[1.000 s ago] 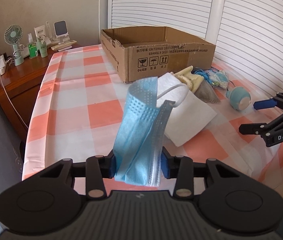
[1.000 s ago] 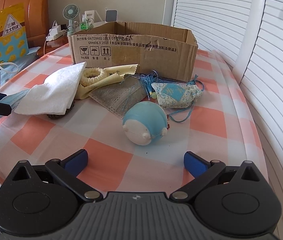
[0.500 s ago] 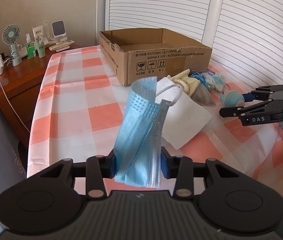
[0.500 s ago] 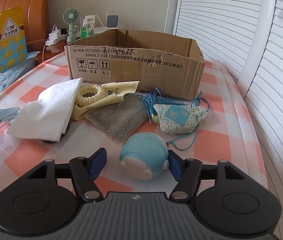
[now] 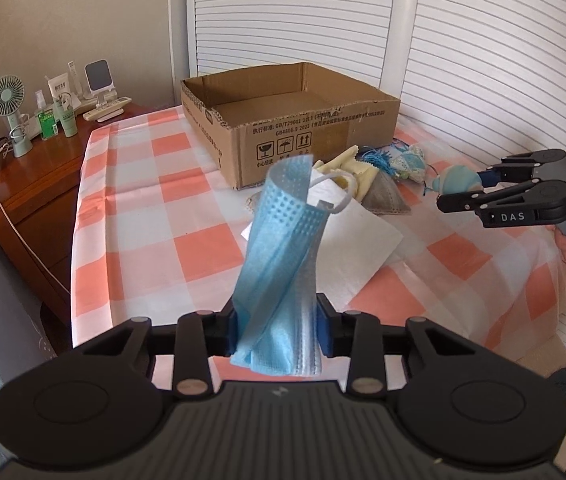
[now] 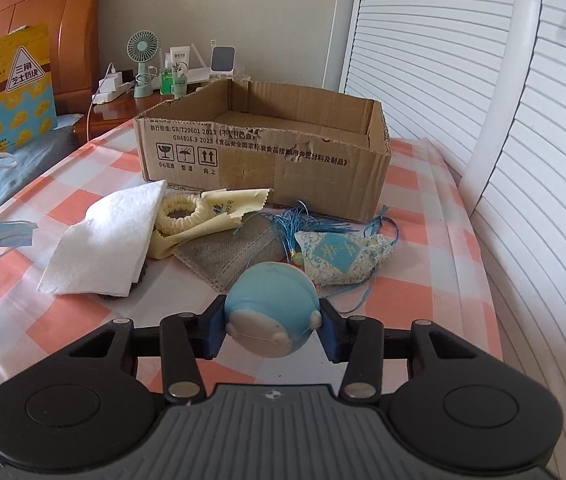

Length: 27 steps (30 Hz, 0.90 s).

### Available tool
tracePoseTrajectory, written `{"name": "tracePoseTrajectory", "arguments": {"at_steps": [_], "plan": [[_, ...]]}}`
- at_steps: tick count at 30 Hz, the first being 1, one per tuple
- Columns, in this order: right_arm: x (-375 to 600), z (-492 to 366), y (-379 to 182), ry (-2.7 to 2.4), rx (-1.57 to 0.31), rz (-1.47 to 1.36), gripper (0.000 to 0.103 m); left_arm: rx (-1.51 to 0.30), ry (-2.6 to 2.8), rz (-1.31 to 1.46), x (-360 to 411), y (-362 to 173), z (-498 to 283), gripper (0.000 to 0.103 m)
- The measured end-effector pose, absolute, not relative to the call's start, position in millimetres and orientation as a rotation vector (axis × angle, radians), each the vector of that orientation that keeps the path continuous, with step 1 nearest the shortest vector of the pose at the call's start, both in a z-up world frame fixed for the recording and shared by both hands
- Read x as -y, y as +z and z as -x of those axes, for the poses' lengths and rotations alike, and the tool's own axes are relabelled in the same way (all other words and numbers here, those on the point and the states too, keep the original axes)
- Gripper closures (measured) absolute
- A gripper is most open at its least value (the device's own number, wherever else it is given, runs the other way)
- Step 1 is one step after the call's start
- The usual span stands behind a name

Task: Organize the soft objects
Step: 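Lift the mask with the left gripper while the right gripper grasps the blue ball toy, then carry the mask into the cardboard box and open the left gripper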

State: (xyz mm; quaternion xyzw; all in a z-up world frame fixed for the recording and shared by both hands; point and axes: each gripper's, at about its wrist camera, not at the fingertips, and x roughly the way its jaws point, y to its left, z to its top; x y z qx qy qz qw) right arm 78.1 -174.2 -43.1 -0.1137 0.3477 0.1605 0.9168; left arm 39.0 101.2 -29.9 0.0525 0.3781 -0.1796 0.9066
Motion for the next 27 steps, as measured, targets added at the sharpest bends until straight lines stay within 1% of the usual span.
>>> {"name": "tracePoseTrajectory", "arguments": {"at_steps": [15,27], "plan": [[175.5,-65.6,-14.1,0.382,-0.663,0.245,0.052,-0.706,-0.469,-0.125,-92.8,11.3,-38.2,0.069],[170.4,-81.8,15.8,0.435,-0.59,0.225,0.052,-0.62,-0.619,-0.169,-73.5,58.5,-81.3,0.069]]}}
